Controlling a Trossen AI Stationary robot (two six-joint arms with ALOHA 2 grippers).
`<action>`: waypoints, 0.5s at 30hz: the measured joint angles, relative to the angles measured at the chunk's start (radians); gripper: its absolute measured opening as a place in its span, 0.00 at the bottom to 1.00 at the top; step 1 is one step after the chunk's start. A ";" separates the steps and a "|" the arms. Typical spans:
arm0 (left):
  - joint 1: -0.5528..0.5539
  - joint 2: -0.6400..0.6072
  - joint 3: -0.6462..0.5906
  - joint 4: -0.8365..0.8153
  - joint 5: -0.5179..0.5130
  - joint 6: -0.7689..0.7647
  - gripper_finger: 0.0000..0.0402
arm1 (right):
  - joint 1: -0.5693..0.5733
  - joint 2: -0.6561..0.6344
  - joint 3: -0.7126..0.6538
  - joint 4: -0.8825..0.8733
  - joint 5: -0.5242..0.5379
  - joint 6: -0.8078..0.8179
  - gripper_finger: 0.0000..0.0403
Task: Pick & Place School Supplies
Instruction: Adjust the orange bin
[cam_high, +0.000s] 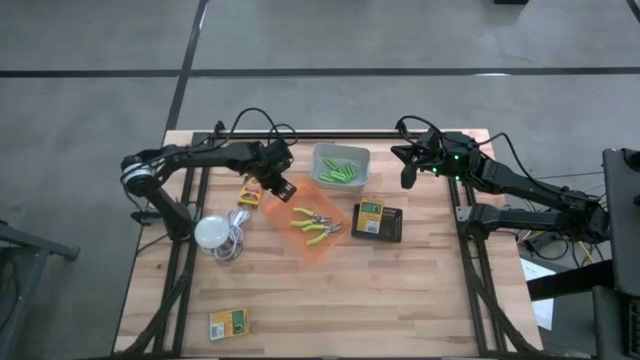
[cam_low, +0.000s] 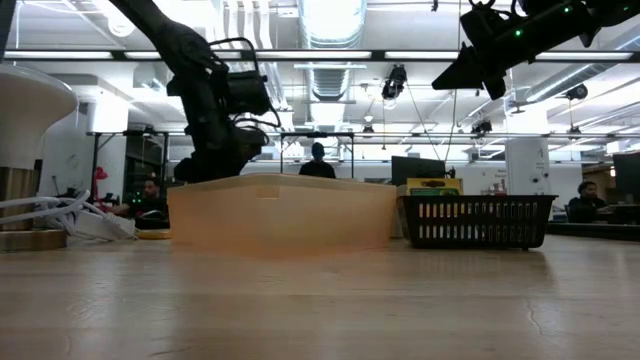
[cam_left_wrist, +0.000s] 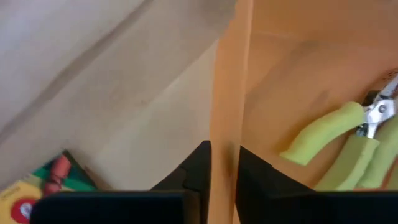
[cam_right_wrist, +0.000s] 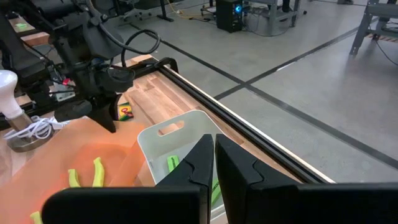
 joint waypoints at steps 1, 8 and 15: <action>0.001 0.006 0.005 0.002 -0.009 0.010 0.11 | 0.000 0.000 0.000 0.000 0.000 0.000 0.04; 0.012 0.040 0.045 -0.004 -0.067 0.061 0.03 | 0.000 0.000 0.000 0.000 0.000 0.000 0.04; 0.046 0.076 0.111 -0.011 -0.130 0.136 0.04 | 0.000 0.000 0.000 0.000 0.000 0.000 0.04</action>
